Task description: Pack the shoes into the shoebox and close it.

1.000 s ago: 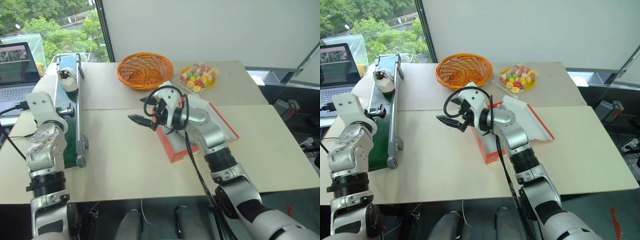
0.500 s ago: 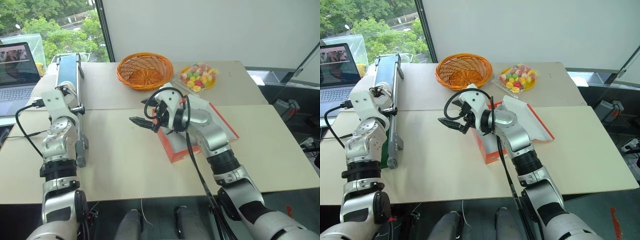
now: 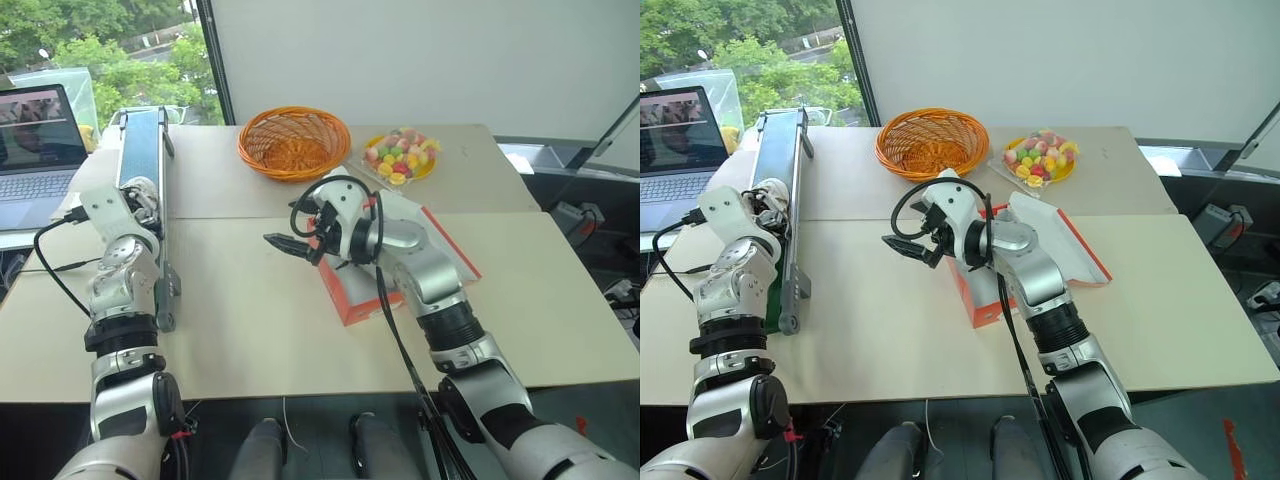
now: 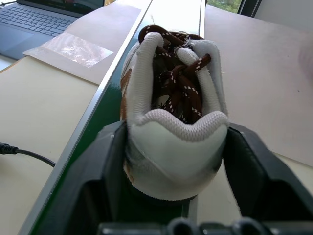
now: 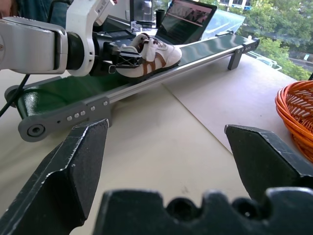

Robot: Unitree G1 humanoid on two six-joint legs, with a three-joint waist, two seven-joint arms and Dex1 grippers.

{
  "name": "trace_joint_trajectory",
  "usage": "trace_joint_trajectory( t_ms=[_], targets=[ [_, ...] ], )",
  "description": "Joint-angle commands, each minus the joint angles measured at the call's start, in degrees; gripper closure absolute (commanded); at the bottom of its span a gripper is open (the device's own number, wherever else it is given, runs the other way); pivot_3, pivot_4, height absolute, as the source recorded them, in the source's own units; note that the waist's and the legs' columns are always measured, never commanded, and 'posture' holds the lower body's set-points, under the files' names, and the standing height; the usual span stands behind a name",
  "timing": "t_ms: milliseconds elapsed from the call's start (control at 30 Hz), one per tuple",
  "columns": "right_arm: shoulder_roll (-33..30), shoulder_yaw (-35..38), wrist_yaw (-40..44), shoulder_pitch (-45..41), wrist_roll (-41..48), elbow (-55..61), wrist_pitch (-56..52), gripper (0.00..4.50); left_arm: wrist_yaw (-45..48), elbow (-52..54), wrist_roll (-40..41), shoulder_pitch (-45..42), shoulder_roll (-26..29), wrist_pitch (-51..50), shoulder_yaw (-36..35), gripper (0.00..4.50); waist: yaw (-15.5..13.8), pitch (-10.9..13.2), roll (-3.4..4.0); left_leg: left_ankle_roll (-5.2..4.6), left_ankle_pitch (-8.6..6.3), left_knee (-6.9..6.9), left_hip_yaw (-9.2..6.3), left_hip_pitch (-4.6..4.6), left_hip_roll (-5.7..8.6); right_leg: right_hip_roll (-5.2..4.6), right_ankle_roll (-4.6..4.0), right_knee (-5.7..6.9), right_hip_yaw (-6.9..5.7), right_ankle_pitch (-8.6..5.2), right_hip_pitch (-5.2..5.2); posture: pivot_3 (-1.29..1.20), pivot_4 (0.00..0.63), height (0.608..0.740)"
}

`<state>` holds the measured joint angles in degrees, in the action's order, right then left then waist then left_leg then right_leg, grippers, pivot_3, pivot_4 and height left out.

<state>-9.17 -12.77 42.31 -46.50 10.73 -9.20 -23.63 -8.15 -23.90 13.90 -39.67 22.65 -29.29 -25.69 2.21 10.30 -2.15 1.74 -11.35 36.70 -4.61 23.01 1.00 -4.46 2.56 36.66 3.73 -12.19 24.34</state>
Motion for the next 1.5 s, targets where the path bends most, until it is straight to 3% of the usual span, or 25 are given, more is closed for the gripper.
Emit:
trace_joint_trajectory(
  t_ms=[33, 133, 433, 633, 833, 1133, 1400, 1500],
  targets=[
    [-0.21, 0.47, -0.33, -1.04, 0.06, 2.77, -0.23, 0.0, -0.37, 3.37, 1.53, -2.09, -0.57, -1.23, -0.33, 3.13, 0.03, 0.0, 0.0, 0.0, 0.0, 0.0, 0.0, 0.01, 0.0, 0.0, 0.0, 0.0, 0.0, 0.0, 0.01, 0.0, 0.15, 0.74],
    [-0.12, 0.52, -0.41, -1.25, -0.07, 2.67, -0.37, 0.0, 0.03, 6.74, 1.91, -2.62, -1.18, -1.21, 0.45, 3.86, 0.02, 0.0, 0.0, 0.0, 0.0, 0.0, -0.01, 0.04, 0.0, 0.0, 0.0, 0.01, 0.0, 0.0, 0.01, 0.0, 0.15, 0.74],
    [1.65, 4.41, -3.18, -2.95, 1.92, 0.67, -0.9, 0.0, 4.48, 21.05, 2.26, -3.35, -5.04, 0.49, 8.37, 3.86, 0.15, 0.0, -0.01, 0.0, 0.0, 0.0, -0.02, 0.23, 0.0, -0.01, 0.0, 0.02, -0.01, 0.0, 0.08, 0.0, 0.15, 0.74],
    [8.37, 24.33, -17.11, -10.21, 17.42, -6.45, -10.34, 0.0, 7.47, 33.83, 4.25, 0.46, -11.13, -4.47, 16.28, 3.86, 0.32, 0.0, -0.01, 0.0, 0.0, 0.0, -0.02, 0.18, -0.02, 0.0, -0.01, 0.04, 0.0, 0.01, 0.06, 0.0, 0.15, 0.74],
    [9.42, 35.75, -23.71, -15.0, 27.89, -11.82, -13.74, 0.0, 6.12, 40.77, 7.59, 1.33, -17.26, -11.4, 19.02, 3.86, 0.42, 0.0, -0.01, -0.02, -0.01, -0.01, -0.01, 0.22, -0.02, 0.01, -0.01, 0.03, 0.0, 0.0, 0.06, 0.0, 0.15, 0.74],
    [9.45, 36.03, -25.51, -15.55, 29.59, -13.63, -13.12, 0.0, 5.02, 45.38, 11.1, -0.56, -22.3, -17.87, 19.53, 3.86, 0.74, 0.0, -0.01, -0.03, -0.01, -0.01, 0.04, 0.22, -0.02, 0.03, 0.0, 0.0, 0.02, 0.0, 0.05, 0.0, 0.15, 0.74],
    [9.03, 35.65, -25.09, -16.35, 29.26, -16.39, -11.24, 0.0, 1.61, 46.77, 17.69, 1.63, -30.11, -24.29, 17.14, 3.86, 0.57, 0.0, 0.0, -0.03, -0.01, 0.0, 0.04, 0.24, -0.02, 0.04, 0.01, -0.15, 0.02, -0.01, 0.03, 0.0, 0.15, 0.74],
    [9.08, 35.22, -24.47, -16.67, 28.98, -17.35, -10.29, 0.72, 1.53, 47.07, 18.73, 1.54, -30.07, -25.38, 17.56, 3.9, 0.58, 0.0, 0.0, -0.03, 0.0, -0.01, 0.04, 0.24, -0.04, 0.06, 0.01, -0.44, 0.02, 0.0, 0.0, 0.0, 0.15, 0.74]
  ],
)
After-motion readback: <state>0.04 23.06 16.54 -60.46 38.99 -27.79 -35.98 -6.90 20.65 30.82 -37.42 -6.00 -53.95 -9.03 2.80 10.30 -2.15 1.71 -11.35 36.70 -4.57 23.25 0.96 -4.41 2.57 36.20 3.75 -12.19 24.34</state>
